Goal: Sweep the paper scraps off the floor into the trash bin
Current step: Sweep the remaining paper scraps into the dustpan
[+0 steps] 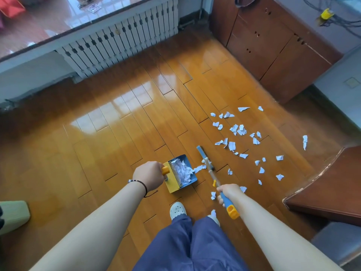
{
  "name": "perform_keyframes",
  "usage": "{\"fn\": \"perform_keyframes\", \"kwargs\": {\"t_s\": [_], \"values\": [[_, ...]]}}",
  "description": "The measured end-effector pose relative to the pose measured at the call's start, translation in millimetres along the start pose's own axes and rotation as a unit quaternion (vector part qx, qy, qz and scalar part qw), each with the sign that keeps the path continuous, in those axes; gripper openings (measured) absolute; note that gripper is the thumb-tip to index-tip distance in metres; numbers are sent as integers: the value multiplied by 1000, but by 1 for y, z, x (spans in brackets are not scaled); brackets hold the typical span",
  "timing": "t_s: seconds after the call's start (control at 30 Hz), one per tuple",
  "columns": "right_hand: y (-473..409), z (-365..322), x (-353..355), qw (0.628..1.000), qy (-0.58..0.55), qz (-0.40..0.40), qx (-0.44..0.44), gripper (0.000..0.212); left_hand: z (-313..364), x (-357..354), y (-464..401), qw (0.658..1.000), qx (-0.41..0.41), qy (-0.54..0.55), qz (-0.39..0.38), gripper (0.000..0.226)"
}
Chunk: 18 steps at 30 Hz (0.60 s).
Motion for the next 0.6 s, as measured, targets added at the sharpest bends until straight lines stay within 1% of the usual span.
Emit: {"fn": "perform_keyframes", "kwargs": {"t_s": [0.1,0.2,0.3,0.4,0.53,0.6], "values": [[6,5,-24,999,1,-43,-9,9,17,-3,-5,1000,-1,-14,0,17],[17,11,-27,998,6,-69,3,11,24,-4,-8,1000,5,-20,1,18],[29,23,-9,998,10,-66,22,13,30,-5,-6,1000,15,-21,0,17],[39,34,9,997,9,-74,30,13,29,-9,2,1000,22,-16,4,22],[46,48,47,996,24,-68,44,19,41,-16,15,1000,21,-14,17,16],[48,53,64,996,29,-61,54,18,49,-22,24,999,24,-13,22,14]]}}
Point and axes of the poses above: each hand's wrist, its own y-axis away from the middle knuckle, its own x-axis out of the back of the hand, z = x × y, the point moved 3 cm from there along -y, towards the middle knuckle, and after that the axes turned 7 degrees about -x, right-handed, at the moved point
